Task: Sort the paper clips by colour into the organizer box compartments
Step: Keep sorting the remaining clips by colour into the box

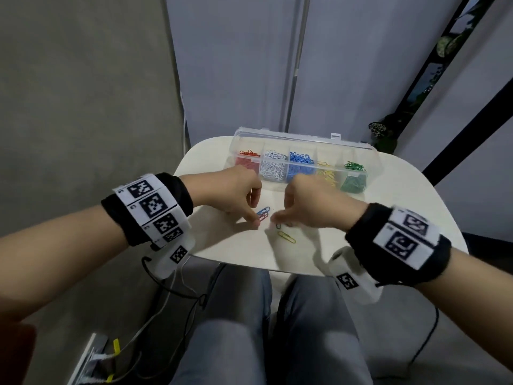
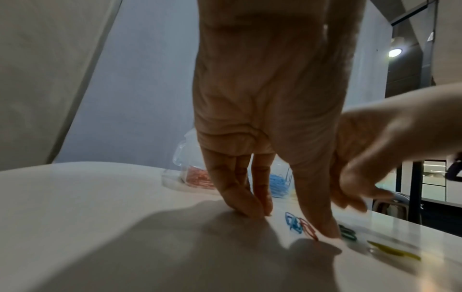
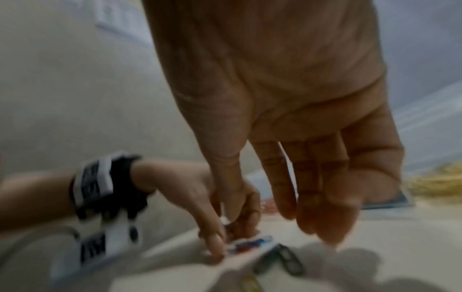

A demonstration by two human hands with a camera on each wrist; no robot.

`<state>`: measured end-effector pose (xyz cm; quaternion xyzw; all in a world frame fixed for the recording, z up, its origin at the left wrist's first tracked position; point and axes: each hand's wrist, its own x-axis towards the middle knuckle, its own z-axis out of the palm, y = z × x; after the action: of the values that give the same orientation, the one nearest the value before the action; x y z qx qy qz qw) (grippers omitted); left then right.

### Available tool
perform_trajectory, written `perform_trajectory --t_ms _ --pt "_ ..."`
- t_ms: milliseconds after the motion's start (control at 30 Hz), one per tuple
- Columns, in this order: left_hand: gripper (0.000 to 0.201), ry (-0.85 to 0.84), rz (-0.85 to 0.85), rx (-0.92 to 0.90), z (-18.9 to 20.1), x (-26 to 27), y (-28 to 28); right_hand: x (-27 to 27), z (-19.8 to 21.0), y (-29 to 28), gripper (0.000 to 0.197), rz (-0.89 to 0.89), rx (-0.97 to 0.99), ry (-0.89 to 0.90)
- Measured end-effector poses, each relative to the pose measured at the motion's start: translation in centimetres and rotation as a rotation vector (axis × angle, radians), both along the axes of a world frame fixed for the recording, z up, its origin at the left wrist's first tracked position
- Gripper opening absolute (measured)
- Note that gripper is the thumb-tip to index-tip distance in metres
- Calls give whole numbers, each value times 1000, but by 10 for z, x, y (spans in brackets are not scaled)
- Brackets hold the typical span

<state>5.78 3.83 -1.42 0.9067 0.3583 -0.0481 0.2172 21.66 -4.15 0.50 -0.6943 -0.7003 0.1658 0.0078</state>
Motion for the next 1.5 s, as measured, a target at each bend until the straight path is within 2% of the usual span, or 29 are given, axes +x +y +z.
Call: perform_trajectory --t_ms 100,300,500,800,867,933,1033,1167,1300,1333,1400,1500 --pt "34 22 14 1 0 -4 0 -5 -12 7 41 0 -22 -65" --pt "30 17 18 23 1 -7 -3 -8 -8 9 3 102 1 -43" --pt "28 13 -1 44 1 -1 -7 -3 -16 3 5 192 56 -122" --pt "17 -18 -25 75 0 6 -11 0 -16 -4 13 147 73 -98" --pt "14 -27 -31 82 0 7 -12 6 -12 -4 6 98 58 -36" --pt "10 -27 -34 80 -1 8 -12 19 -2 -1 10 26 58 55" --pt "6 -21 -38 70 -1 7 -11 52 23 10 16 -113 174 182" --pt "8 -6 -45 59 0 7 -10 98 48 24 10 -327 323 337" --pt "9 -25 -48 62 -1 7 -9 127 45 35 7 -475 345 447" --pt "9 -33 -48 63 -2 6 -9 131 43 37 4 -484 328 459" --pt "9 -49 -45 63 -3 5 -9 139 38 39 11 -503 340 469" --pt "8 -63 -36 58 -4 3 -9 143 37 40 13 -519 441 524"
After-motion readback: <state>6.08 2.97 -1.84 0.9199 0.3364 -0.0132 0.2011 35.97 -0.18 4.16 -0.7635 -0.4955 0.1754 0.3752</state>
